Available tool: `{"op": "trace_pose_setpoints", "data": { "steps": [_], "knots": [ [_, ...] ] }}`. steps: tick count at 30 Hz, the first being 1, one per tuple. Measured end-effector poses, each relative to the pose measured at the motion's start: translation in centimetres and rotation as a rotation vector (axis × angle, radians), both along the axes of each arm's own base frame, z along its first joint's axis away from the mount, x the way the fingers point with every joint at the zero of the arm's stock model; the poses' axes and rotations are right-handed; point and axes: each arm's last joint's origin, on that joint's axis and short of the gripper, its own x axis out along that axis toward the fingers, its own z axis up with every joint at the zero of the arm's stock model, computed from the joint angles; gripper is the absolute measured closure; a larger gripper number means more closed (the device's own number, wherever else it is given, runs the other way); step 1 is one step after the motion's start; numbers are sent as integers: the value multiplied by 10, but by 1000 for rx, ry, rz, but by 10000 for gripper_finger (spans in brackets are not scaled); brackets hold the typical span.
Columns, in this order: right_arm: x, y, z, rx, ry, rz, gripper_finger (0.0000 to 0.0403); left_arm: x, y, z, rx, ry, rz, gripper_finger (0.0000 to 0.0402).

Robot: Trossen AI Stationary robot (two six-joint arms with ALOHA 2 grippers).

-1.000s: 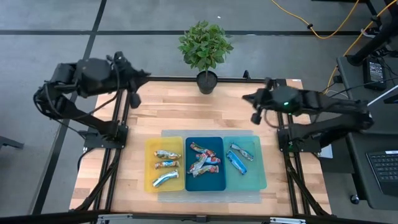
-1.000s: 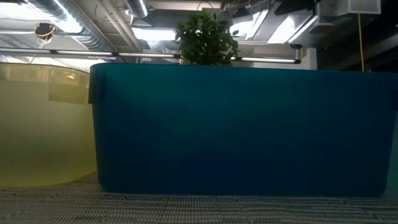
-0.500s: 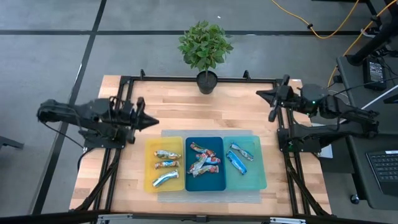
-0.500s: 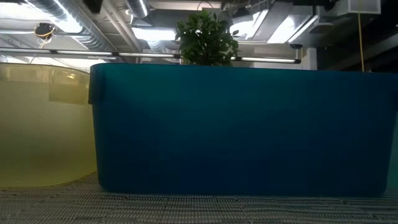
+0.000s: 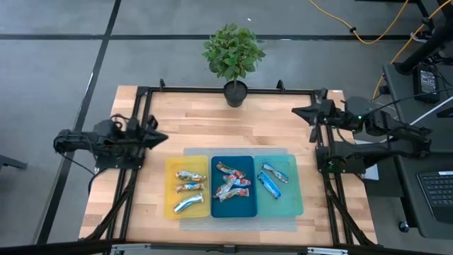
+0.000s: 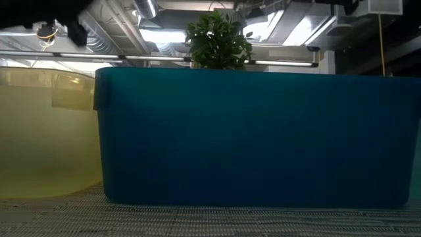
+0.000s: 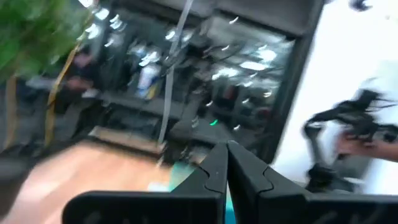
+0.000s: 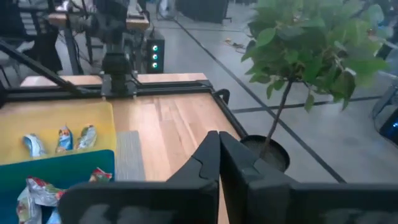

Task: Pick and place Granola Bars by type
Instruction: Return to Home Position

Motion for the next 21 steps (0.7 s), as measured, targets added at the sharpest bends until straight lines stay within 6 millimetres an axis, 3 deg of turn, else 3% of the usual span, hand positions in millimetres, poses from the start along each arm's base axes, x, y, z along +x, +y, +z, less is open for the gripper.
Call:
{"op": "trace_pose_setpoints", "data": {
  "steps": [3, 8, 14, 21],
  "knots": [
    [-10, 1, -13, 32, -34, -11, 394, 4, 1, -19, -30, 61, 21, 399],
    [-27, 3, -50, 124, -128, -24, 398, 10, 0, -37, -62, -9, 13, 400],
    [-34, 5, -93, 197, -283, 0, 398, 15, 0, -54, -136, 52, 3, 401],
    [-34, 5, -143, 204, -353, 9, 398, 16, 6, -65, -60, 166, 207, 400]
  ]
}}
